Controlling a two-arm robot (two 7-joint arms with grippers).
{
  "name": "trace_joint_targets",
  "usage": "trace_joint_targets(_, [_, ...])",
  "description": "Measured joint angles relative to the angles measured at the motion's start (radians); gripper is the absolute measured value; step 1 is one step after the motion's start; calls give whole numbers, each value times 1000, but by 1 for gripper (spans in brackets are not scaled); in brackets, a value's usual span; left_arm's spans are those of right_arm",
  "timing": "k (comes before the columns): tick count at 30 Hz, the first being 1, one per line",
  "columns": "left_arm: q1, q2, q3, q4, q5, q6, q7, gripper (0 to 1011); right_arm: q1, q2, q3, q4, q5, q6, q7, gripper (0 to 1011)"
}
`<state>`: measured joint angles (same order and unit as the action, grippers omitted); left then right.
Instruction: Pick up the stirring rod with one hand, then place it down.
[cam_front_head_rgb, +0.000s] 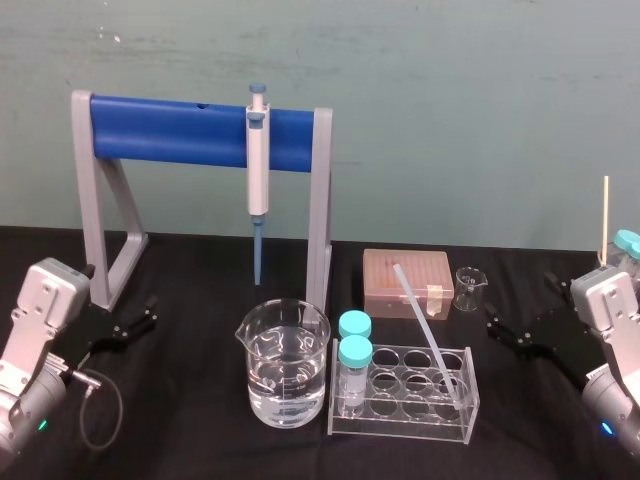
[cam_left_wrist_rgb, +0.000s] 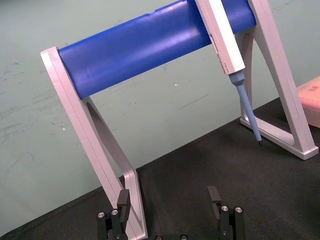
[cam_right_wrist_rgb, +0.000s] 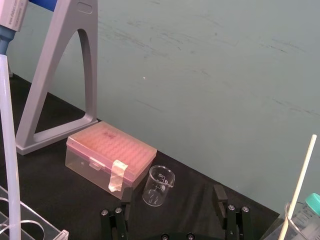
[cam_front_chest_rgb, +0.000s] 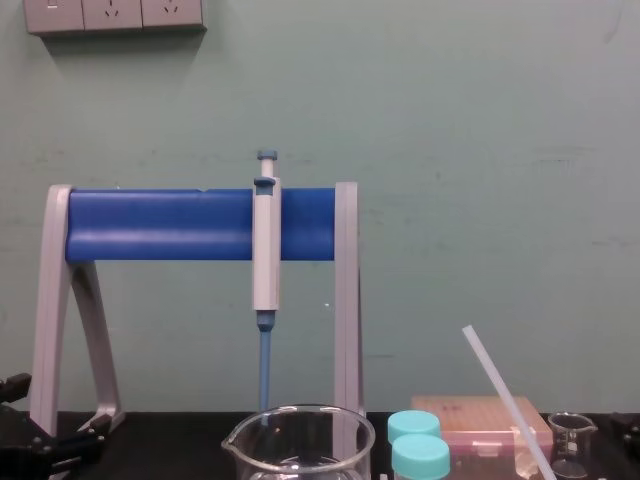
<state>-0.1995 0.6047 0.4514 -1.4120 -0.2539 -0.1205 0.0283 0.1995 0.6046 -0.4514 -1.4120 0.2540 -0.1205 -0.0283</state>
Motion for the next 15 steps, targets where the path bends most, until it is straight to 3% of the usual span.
trace_joint_targets(15, [0, 0, 0, 0, 0, 0, 0, 1001, 0, 0, 0, 0, 0, 0, 0, 1003])
